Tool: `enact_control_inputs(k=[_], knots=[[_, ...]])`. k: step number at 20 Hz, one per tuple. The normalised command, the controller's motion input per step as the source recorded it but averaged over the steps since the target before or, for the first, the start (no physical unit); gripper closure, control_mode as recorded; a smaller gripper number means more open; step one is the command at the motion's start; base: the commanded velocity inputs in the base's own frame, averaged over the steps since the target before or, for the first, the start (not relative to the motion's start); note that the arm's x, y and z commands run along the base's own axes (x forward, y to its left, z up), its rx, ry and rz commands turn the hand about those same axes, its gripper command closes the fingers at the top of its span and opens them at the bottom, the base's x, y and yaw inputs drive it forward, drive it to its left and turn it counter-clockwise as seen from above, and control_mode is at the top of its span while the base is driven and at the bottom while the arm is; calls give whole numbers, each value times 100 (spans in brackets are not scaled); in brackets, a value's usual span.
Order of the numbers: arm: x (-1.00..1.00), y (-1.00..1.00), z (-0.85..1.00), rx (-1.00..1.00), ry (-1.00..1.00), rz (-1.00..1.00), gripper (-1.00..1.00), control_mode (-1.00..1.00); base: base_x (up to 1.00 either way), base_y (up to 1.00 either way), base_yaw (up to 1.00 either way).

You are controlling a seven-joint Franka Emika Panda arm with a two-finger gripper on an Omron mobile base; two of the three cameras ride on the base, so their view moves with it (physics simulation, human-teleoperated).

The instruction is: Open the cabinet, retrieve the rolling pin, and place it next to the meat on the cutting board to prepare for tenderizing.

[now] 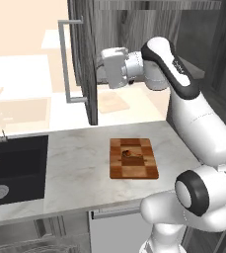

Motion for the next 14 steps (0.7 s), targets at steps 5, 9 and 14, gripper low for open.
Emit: enact_control_inputs(k=[5,9,14], knots=[[9,-42,0,-4,-5,-18,-100,-100,0,0,0],[11,-41,0,-8,-2,-19,-100,-100,0,0,0],[23,-29,14,-15,0,-16,-100,-100,0,0,0]])
